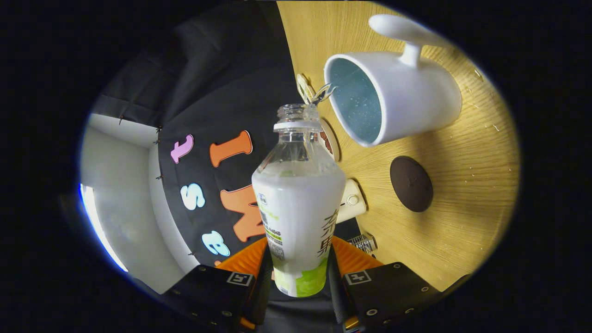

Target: Take the bottle from table, then pour the juice into the cup, finally place the bottle on the coaster

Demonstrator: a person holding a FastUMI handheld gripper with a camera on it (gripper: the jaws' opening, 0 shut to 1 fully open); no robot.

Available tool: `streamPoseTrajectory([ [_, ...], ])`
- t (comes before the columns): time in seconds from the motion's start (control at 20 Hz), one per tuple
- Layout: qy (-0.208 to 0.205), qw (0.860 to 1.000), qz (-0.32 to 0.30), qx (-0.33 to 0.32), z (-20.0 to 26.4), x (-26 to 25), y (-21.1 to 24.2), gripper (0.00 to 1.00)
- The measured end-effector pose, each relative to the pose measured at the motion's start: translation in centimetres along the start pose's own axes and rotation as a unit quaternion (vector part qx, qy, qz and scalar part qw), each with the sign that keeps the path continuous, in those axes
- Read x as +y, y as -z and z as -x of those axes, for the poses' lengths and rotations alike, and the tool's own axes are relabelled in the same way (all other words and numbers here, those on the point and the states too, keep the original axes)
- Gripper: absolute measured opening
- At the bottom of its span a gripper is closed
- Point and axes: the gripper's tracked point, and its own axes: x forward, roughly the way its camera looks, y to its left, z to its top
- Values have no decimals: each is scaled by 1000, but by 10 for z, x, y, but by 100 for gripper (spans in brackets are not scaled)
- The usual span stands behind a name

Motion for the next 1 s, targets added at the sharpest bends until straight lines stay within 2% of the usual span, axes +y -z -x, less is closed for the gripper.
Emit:
streamPoseTrajectory([
  [1.0, -21, 996, -86, -11, -2, 19, -7, 57],
])
